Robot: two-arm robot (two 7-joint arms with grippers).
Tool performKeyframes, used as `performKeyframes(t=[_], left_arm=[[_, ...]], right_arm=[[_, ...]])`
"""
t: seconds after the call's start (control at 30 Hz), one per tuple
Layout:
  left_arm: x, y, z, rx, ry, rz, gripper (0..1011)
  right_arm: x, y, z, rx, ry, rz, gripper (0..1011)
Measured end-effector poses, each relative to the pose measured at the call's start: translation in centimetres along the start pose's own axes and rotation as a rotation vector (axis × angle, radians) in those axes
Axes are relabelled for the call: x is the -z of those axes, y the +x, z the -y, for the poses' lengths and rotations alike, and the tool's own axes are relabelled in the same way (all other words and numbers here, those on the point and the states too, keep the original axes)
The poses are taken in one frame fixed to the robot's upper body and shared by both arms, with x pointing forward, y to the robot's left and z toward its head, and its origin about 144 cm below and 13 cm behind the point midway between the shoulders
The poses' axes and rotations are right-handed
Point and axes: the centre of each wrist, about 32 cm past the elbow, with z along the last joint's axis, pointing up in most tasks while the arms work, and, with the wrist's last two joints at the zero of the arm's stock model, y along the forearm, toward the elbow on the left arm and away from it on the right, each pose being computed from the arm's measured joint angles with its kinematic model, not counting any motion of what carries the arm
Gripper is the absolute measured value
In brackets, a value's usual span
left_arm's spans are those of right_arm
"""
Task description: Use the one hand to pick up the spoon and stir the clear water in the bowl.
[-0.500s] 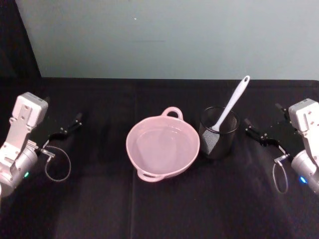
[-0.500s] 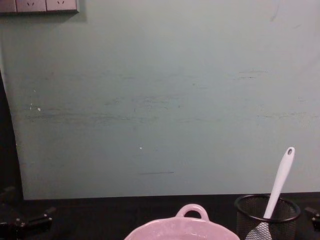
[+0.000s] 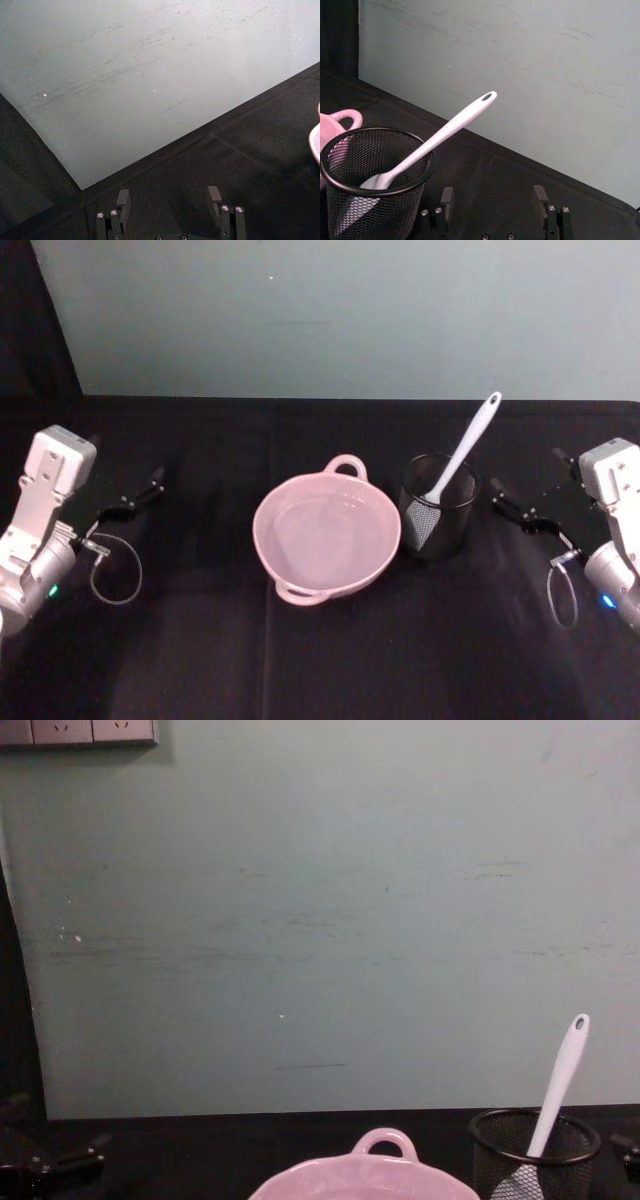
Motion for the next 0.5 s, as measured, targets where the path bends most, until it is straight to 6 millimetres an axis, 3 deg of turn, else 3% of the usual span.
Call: performKeyframes(t=[0.5], left_arm=[[0.00, 0.00, 0.00, 0.000, 0.000, 0.000, 1011]], right_arm=[[0.00, 0.00, 0.00, 0.000, 0.000, 0.000, 1003]])
